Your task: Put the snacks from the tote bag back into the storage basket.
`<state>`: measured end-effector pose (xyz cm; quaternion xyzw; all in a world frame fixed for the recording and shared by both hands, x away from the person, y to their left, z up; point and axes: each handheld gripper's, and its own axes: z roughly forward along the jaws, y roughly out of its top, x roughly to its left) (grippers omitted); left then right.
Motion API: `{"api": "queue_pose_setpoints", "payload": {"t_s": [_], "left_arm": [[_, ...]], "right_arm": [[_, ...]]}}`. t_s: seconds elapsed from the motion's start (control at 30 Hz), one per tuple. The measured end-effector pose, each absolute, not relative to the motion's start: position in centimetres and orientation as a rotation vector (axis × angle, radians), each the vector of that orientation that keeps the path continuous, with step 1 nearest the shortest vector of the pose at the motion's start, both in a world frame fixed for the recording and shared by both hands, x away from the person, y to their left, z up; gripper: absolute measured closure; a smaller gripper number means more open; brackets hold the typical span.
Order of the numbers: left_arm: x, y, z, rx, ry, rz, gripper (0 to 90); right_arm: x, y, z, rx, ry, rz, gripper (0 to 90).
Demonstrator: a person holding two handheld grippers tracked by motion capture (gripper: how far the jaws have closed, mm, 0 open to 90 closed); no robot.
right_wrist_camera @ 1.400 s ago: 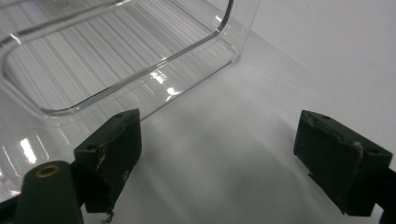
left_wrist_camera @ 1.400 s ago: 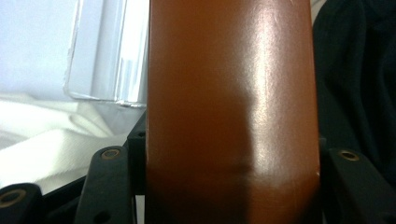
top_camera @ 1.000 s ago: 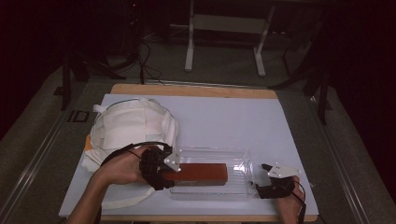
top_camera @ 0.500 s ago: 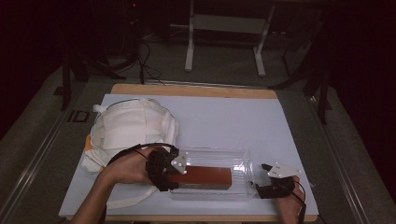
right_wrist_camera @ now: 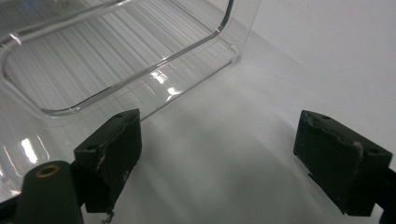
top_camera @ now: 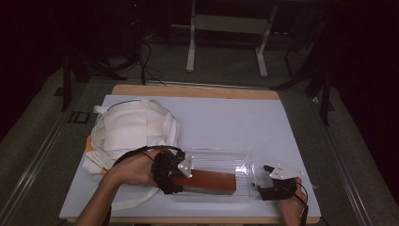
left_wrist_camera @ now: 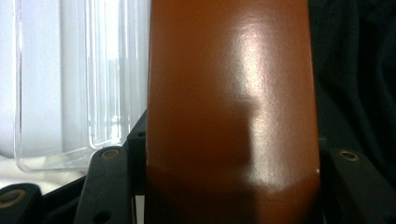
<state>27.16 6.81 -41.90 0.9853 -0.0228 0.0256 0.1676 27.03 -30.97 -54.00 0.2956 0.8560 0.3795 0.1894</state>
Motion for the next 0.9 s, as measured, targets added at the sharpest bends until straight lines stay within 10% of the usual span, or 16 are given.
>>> {"api": "queue_pose_setpoints", "payload": {"t_s": [0.9], "left_arm": [[27.6,3.8,-42.9,2.850,-0.147,0.092,42.5]], "right_arm": [[27.1,-31.0,-54.0,0.830,2.409,1.068,15.1]]}}
